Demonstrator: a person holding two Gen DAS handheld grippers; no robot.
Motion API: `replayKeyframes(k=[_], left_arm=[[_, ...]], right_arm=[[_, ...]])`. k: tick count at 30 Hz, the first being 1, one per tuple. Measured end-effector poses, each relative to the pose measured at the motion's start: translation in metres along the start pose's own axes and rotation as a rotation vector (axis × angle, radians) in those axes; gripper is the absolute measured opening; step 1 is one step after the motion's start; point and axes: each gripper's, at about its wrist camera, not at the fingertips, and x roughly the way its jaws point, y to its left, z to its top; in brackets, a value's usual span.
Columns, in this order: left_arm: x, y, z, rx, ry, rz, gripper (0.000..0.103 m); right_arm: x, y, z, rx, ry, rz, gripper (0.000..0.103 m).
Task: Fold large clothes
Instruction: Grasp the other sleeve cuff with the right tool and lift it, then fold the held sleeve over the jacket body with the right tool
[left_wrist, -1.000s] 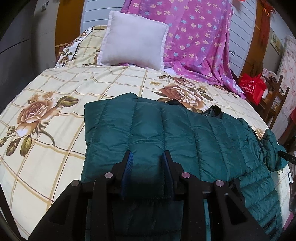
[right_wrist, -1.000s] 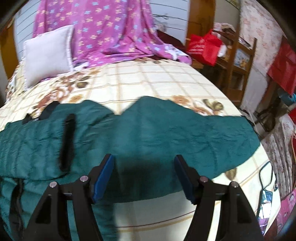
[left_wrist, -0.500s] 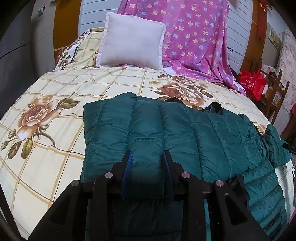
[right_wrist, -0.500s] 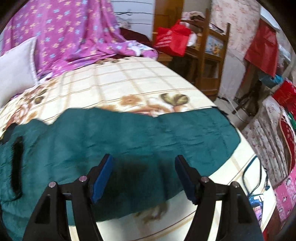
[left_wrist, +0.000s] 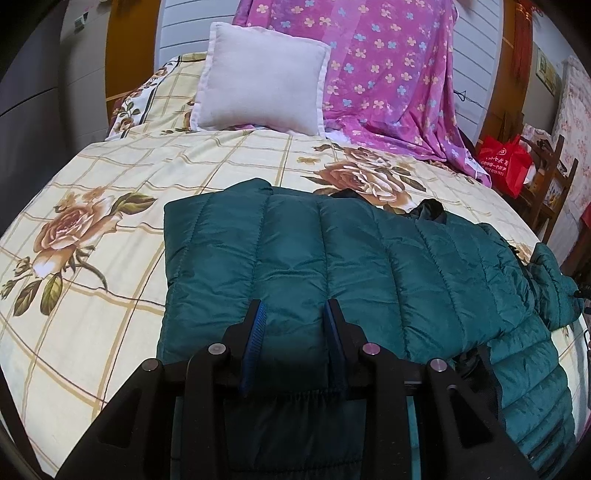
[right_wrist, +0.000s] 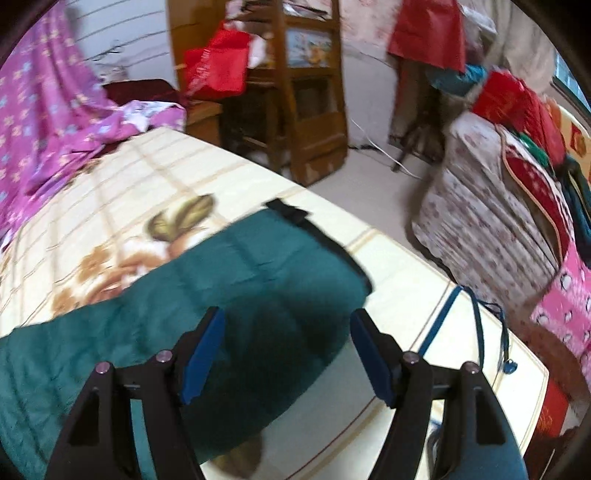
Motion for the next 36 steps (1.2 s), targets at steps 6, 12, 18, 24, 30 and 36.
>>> replayKeyframes(k=[6, 12, 18, 24, 30, 36], left_arm=[[0.004, 0.001, -0.003, 0.004, 0.005, 0.002, 0.011], [0.006, 0.0, -0.003, 0.007, 0.008, 0.004, 0.011], [0.006, 0.001, -0.003, 0.006, 0.007, 0.002, 0.011], [0.003, 0.002, -0.003, 0.004, 0.004, 0.002, 0.011], [-0.007, 0.004, 0.001, -0.014, -0.016, -0.006, 0.011], [-0.012, 0.007, 0.005, -0.034, -0.012, -0.009, 0.011]], right_arm=[[0.022, -0.017, 0.003, 0.065, 0.021, 0.021, 0.074], [0.031, -0.019, 0.0, 0.074, 0.002, 0.041, 0.077], [0.023, -0.005, -0.002, -0.011, -0.02, 0.084, 0.037], [-0.014, 0.006, -0.005, -0.108, -0.105, 0.128, 0.018], [-0.069, 0.021, -0.01, -0.172, -0.194, 0.18, 0.017], [-0.13, 0.058, -0.023, -0.272, -0.241, 0.318, 0.016]])
